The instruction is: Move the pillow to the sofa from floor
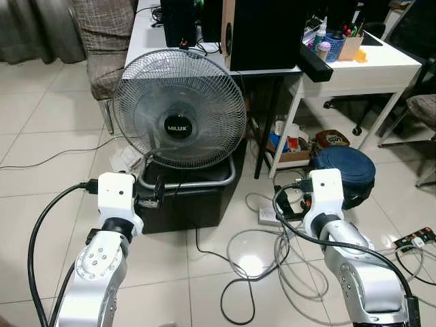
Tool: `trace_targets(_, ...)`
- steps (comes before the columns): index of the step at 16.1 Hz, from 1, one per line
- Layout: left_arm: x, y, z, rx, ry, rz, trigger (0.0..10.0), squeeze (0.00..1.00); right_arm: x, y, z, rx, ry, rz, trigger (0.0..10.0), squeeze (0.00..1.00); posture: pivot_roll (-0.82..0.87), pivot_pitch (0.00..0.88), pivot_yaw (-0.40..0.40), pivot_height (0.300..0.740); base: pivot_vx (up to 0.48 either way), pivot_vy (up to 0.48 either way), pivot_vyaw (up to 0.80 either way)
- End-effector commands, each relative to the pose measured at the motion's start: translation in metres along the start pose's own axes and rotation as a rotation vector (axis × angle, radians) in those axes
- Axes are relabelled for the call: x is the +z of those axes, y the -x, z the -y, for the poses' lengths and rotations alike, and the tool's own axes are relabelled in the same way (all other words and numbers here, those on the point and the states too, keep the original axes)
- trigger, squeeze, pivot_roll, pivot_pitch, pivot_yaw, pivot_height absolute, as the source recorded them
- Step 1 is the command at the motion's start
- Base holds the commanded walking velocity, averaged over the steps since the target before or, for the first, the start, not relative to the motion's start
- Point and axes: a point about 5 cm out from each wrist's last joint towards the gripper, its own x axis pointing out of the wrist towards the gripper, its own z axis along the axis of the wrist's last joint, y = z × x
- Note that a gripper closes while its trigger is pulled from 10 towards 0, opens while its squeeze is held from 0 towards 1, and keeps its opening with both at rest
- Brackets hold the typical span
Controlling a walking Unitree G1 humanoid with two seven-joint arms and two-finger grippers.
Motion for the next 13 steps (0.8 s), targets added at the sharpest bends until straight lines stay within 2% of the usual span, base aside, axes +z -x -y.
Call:
trace_targets(1, 0.0036, 0.0009, 0.0021, -0.015, -0.011, 0.002, 10.0, 0.0, 0.0027, -0.001, 0.0025, -0.008, -0.002, 0.017, 10.0, 0.0, 0.08, 0.0, -0.019, 0.74, -0.289, 0.0, 0.0)
trace_targets(8, 0.0046, -0.0002, 0.0021, -0.029, -0.024, -0.008, 10.0, 0.0, 0.002, -0.0015, 0.0024, -0.014, -0.003, 0.019, 10.0, 0.0, 0.08, 0.0, -0.017, 0.74, -0.296, 0.0, 0.0)
trace_targets(13, 0.0051, -0.0047, 0.0035, -0.05, -0.052, -0.023, 10.0, 0.0, 0.0004, -0.0005, 0.0062, -0.035, -0.01, 0.015, 10.0, 0.0, 0.07, 0.0, -0.002, 0.74, 0.0, 0.0, 0.0)
